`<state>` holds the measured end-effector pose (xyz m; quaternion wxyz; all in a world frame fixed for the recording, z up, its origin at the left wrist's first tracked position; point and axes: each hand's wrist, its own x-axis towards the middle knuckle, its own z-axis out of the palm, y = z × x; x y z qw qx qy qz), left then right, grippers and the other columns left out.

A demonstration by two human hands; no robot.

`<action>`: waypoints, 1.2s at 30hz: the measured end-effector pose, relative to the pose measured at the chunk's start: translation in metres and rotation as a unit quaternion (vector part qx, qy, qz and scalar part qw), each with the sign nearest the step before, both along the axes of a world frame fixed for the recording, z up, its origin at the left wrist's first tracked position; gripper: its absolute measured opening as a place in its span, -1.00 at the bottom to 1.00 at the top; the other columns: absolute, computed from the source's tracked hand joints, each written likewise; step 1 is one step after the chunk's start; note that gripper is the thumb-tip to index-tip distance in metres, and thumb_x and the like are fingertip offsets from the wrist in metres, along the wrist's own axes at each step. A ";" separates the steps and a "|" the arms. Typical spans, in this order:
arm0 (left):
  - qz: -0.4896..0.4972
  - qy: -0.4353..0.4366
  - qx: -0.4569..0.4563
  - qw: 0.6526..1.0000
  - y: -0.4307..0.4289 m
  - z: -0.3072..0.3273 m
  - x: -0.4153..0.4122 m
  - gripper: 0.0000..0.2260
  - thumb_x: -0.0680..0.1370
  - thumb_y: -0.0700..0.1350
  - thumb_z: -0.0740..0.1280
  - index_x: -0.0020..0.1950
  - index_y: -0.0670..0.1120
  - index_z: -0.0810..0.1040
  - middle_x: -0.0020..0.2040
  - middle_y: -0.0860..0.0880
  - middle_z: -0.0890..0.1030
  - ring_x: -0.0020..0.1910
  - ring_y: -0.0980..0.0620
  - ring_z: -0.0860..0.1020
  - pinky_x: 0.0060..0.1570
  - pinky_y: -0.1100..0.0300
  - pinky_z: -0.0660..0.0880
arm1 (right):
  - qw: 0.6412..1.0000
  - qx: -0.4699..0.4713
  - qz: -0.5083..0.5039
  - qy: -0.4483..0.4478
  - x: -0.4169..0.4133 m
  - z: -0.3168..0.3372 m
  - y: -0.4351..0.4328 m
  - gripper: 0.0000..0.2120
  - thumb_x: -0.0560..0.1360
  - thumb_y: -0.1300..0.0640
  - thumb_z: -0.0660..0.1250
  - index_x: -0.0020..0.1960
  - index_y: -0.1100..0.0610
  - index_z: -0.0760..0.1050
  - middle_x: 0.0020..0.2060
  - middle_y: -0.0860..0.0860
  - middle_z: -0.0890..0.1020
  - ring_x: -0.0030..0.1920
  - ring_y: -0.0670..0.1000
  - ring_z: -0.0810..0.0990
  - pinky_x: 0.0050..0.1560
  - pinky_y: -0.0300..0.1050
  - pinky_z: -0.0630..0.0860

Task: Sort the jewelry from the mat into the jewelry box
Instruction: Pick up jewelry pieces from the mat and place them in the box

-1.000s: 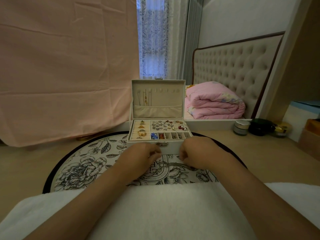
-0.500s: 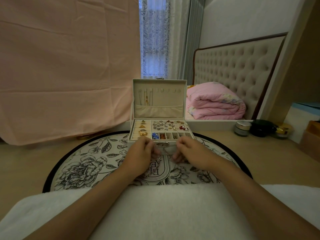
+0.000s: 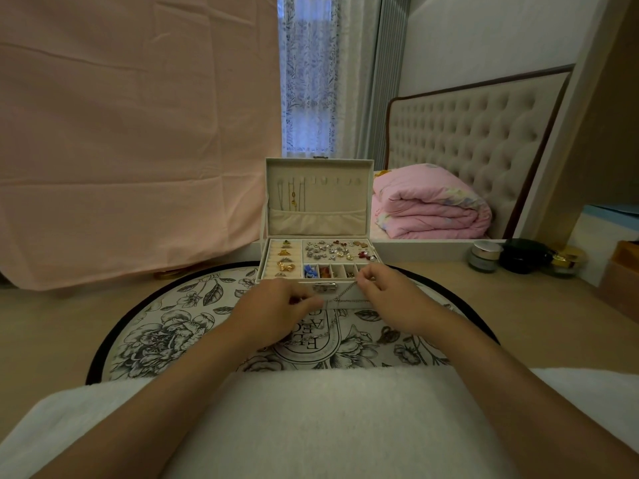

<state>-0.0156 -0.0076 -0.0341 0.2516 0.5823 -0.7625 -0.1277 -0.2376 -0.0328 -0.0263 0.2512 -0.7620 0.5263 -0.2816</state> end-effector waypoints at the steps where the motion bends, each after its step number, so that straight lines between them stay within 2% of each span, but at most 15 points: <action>1: 0.006 -0.014 0.014 1.000 0.000 0.000 0.000 -0.77 0.56 0.23 0.29 -0.03 0.17 0.68 -0.20 0.09 0.67 -0.19 0.12 0.60 -0.06 0.06 0.59 | 1.000 -0.007 0.004 0.007 0.000 0.000 0.000 -0.85 0.69 0.00 0.13 0.01 -0.03 0.44 -0.29 -0.08 0.50 -0.32 -0.08 0.42 -0.28 -0.15 0.36; 3: 0.012 -0.045 0.059 0.997 -0.001 0.000 0.003 -0.77 0.56 0.22 0.30 -0.06 0.15 0.68 -0.20 0.11 0.67 -0.19 0.14 0.60 -0.05 0.10 0.59 | 0.999 -0.020 0.009 0.028 -0.001 0.001 0.002 -0.86 0.68 0.00 0.14 -0.03 -0.08 0.41 -0.29 -0.08 0.52 -0.33 -0.08 0.44 -0.27 -0.14 0.39; 6: 0.000 -0.098 0.100 0.990 0.000 0.004 0.005 -0.80 0.53 0.15 0.36 -0.14 0.09 0.70 -0.15 0.11 0.67 -0.18 0.19 0.58 -0.17 0.26 0.51 | 0.999 0.001 0.032 0.034 0.000 0.001 0.003 -0.86 0.68 0.01 0.14 -0.03 -0.09 0.41 -0.26 -0.06 0.61 -0.28 -0.09 0.58 -0.18 -0.07 0.55; 8: -0.020 -0.106 0.070 0.992 0.002 0.004 0.001 -0.83 0.52 0.11 0.39 0.04 0.10 0.69 0.01 0.17 0.64 -0.04 0.24 0.56 -0.09 0.35 0.44 | 0.998 0.008 0.053 0.012 0.002 0.001 0.003 -0.86 0.68 0.04 0.15 -0.03 -0.07 0.42 -0.23 -0.04 0.64 -0.24 -0.14 0.64 -0.06 -0.02 0.61; 10: -0.050 -0.027 0.041 0.998 0.003 -0.002 -0.009 -0.69 0.56 0.07 0.38 0.30 0.10 0.57 0.20 0.19 0.57 0.16 0.24 0.52 0.12 0.35 0.39 | 0.997 0.002 0.072 -0.014 0.003 0.003 0.002 -0.86 0.68 0.07 0.15 -0.03 -0.04 0.44 -0.23 -0.02 0.64 -0.24 -0.15 0.65 -0.05 -0.03 0.58; 12: -0.080 0.096 0.063 0.990 0.007 -0.007 -0.020 -0.63 0.60 -0.03 0.35 0.41 0.05 0.49 0.28 0.16 0.56 0.22 0.27 0.50 0.25 0.32 0.39 | 0.995 0.004 0.083 -0.055 0.005 0.006 0.002 -0.84 0.68 0.12 0.15 -0.04 0.00 0.44 -0.29 -0.02 0.61 -0.28 -0.12 0.62 -0.12 -0.08 0.54; 14: -0.096 0.206 0.103 0.968 0.009 -0.012 -0.027 -0.72 0.61 -0.14 0.33 0.33 -0.02 0.55 0.16 0.07 0.66 0.12 0.21 0.60 0.20 0.29 0.50 | 0.992 0.006 0.080 -0.095 0.006 0.010 0.003 -0.85 0.68 0.15 0.16 -0.04 0.04 0.44 -0.36 -0.03 0.55 -0.36 -0.11 0.56 -0.22 -0.14 0.48; 17: -0.079 0.310 0.132 0.938 0.012 -0.013 -0.029 -0.86 0.61 -0.22 0.31 0.14 -0.13 0.60 -0.12 0.01 0.72 -0.16 0.19 0.66 -0.07 0.38 0.52 | 0.990 -0.001 0.065 -0.129 0.004 0.009 0.000 -0.84 0.67 0.15 0.18 -0.06 -0.01 0.45 -0.48 -0.11 0.45 -0.45 -0.10 0.43 -0.34 -0.16 0.40; 19: -0.076 0.354 0.147 0.920 0.012 -0.011 -0.027 -0.89 0.61 -0.23 0.31 0.08 -0.16 0.61 -0.19 -0.02 0.70 -0.23 0.09 0.64 -0.06 0.26 0.56 | 0.988 -0.001 0.059 -0.143 0.003 0.007 -0.002 -0.82 0.66 0.14 0.20 -0.08 -0.04 0.46 -0.53 -0.16 0.42 -0.46 -0.09 0.35 -0.36 -0.13 0.33; 22: -0.061 0.400 0.174 0.898 0.012 -0.007 -0.024 -0.91 0.61 -0.23 0.31 0.05 -0.16 0.61 -0.17 -0.06 0.70 -0.27 0.00 0.63 -0.22 0.24 0.56 | 0.992 -0.002 0.045 -0.116 0.000 0.005 -0.002 -0.86 0.65 0.12 0.24 -0.07 -0.04 0.49 -0.49 -0.14 0.49 -0.45 -0.07 0.46 -0.34 -0.19 0.37; 24: -0.055 0.412 0.186 0.890 0.013 -0.006 -0.023 -0.91 0.61 -0.22 0.32 0.03 -0.15 0.61 -0.18 -0.06 0.70 -0.30 -0.01 0.60 -0.24 0.22 0.54 | 0.996 -0.009 0.047 -0.071 -0.002 0.003 -0.001 -0.90 0.60 0.12 0.32 -0.04 -0.06 0.51 -0.35 -0.07 0.63 -0.39 -0.16 0.57 -0.34 -0.26 0.44; 27: -0.053 0.418 0.204 0.884 0.013 -0.005 -0.023 -0.90 0.61 -0.21 0.31 0.02 -0.14 0.62 -0.17 -0.04 0.69 -0.32 0.02 0.59 -0.29 0.20 0.46 | 0.997 -0.052 0.063 0.002 -0.003 0.001 -0.004 -0.79 0.49 0.19 0.45 -0.14 -0.12 0.54 -0.18 -0.11 0.64 -0.22 -0.24 0.57 -0.17 -0.21 0.53; 29: -0.053 0.415 0.214 0.883 0.013 -0.005 -0.023 -0.89 0.62 -0.19 0.29 0.04 -0.14 0.61 -0.15 -0.05 0.70 -0.31 0.03 0.60 -0.30 0.19 0.43 | 0.995 -0.050 0.080 0.028 -0.002 0.001 -0.004 -0.66 0.45 0.30 0.42 -0.27 -0.15 0.58 -0.15 -0.15 0.65 -0.18 -0.28 0.56 -0.11 -0.19 0.51; 31: -0.054 0.423 0.223 0.877 0.013 -0.005 -0.023 -0.89 0.63 -0.20 0.29 0.06 -0.15 0.61 -0.13 -0.07 0.70 -0.28 0.01 0.60 -0.29 0.20 0.51 | 0.996 -0.040 0.081 0.023 -0.001 0.001 -0.005 -0.57 0.45 0.34 0.39 -0.33 -0.21 0.62 -0.10 -0.12 0.68 -0.11 -0.23 0.61 -0.03 -0.11 0.58; 36: -0.055 0.446 0.223 0.865 0.015 -0.003 -0.024 -0.88 0.62 -0.23 0.28 0.05 -0.18 0.61 -0.09 -0.13 0.70 -0.21 -0.03 0.62 -0.18 0.09 0.60 | 0.994 0.031 0.095 -0.042 0.003 0.002 -0.002 -0.84 0.50 0.14 0.42 -0.10 -0.09 0.74 -0.05 -0.11 0.74 0.05 -0.09 0.67 0.21 0.00 0.57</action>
